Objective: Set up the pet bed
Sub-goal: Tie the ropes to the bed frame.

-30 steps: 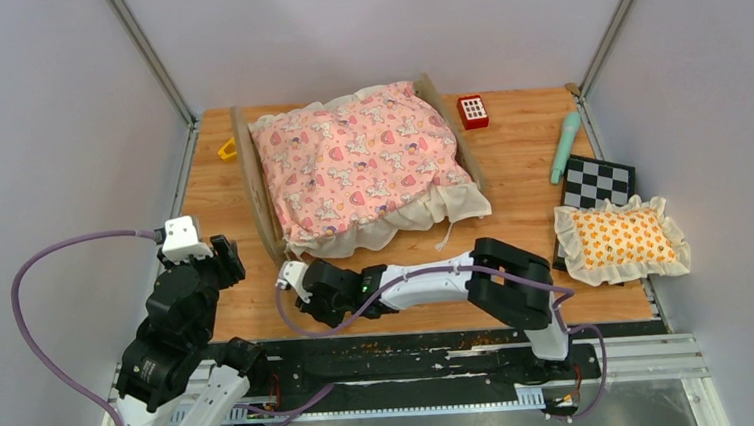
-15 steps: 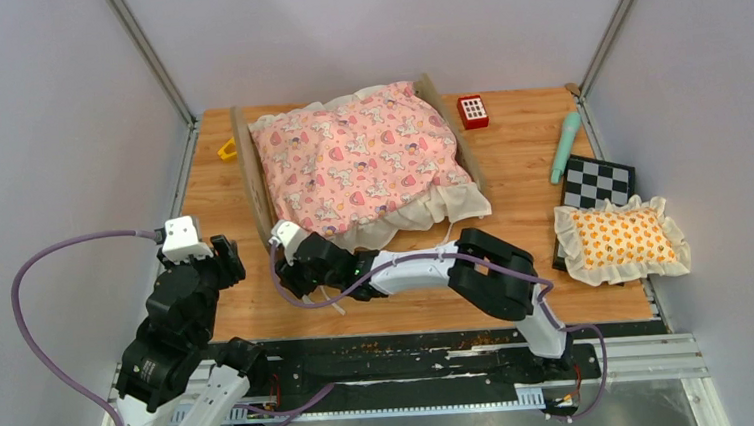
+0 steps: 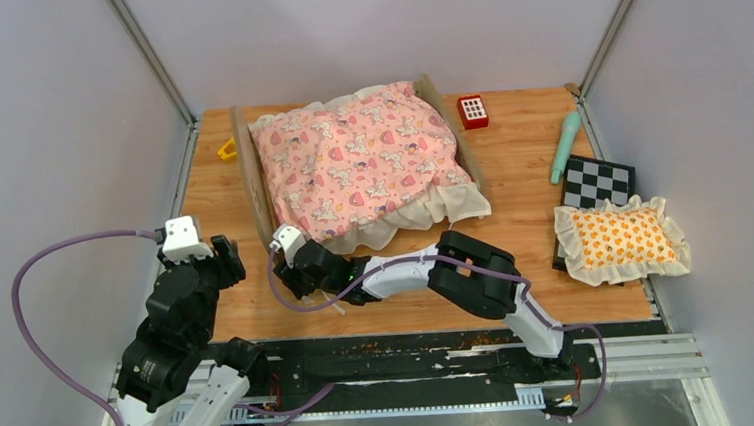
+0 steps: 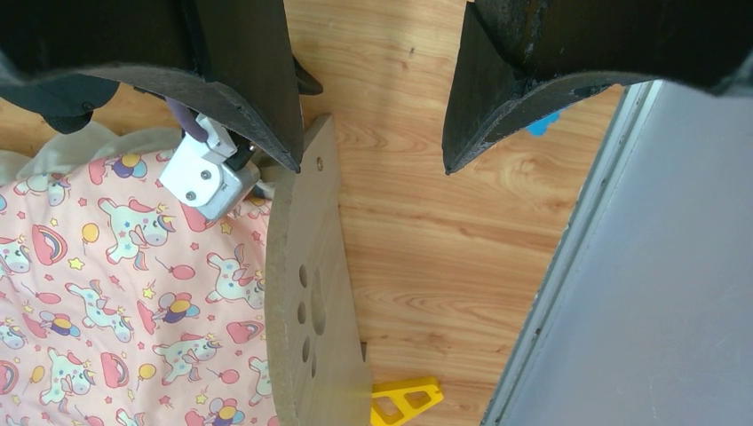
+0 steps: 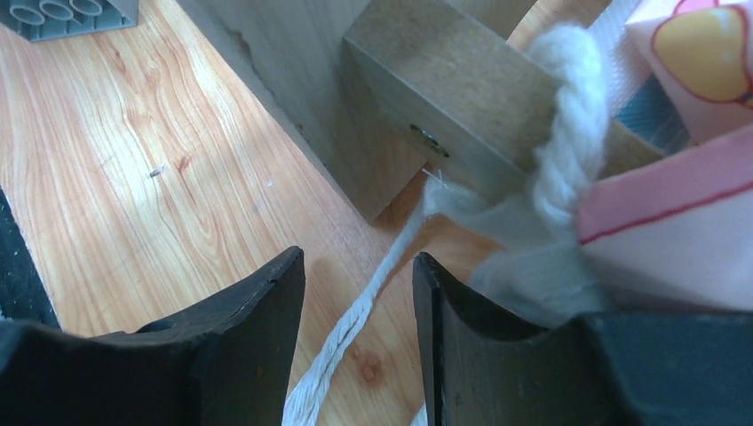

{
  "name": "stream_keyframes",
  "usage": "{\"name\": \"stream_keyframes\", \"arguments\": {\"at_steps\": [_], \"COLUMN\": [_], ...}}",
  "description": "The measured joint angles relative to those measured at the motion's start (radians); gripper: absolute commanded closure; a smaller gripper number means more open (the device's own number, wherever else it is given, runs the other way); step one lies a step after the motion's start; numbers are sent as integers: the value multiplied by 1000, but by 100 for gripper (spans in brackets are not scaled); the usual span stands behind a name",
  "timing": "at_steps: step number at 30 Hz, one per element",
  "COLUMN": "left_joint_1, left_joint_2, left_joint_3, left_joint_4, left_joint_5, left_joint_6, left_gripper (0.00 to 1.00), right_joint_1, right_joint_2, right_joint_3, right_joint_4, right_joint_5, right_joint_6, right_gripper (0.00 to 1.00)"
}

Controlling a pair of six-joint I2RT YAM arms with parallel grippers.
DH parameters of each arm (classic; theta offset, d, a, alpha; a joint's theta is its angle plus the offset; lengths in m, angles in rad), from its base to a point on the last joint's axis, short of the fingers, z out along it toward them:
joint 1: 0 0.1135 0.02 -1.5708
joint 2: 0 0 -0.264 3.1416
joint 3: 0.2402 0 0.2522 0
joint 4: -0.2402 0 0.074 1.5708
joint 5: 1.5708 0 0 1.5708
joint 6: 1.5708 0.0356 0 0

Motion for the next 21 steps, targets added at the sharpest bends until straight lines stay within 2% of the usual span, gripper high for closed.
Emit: {"name": "stream_keyframes", "arguments": {"at_steps": [12,15,17,20,21], "left_joint_1": [0,0,0,0,0], "left_joint_2": [0,0,0,0,0], "left_joint_3": [0,0,0,0,0], "left_joint_4": [0,0,0,0,0], "left_joint_5": [3,3,3,3,3], "left_joint_6": [0,0,0,0,0], "left_gripper": [34,34,34,34,34], "right_joint_1": [6,6,6,2,1], "right_joint_2": [81,82,82,82,82], "right_joint_3": [36,38,34,21,16], "right_joint_4": [78,77,80,99,108], "right_joint_5": [55,60,63,67,66], "right_joint_6": [-19,-20,-21,-27,-29], "right_gripper": [51,55,67,97,100]}}
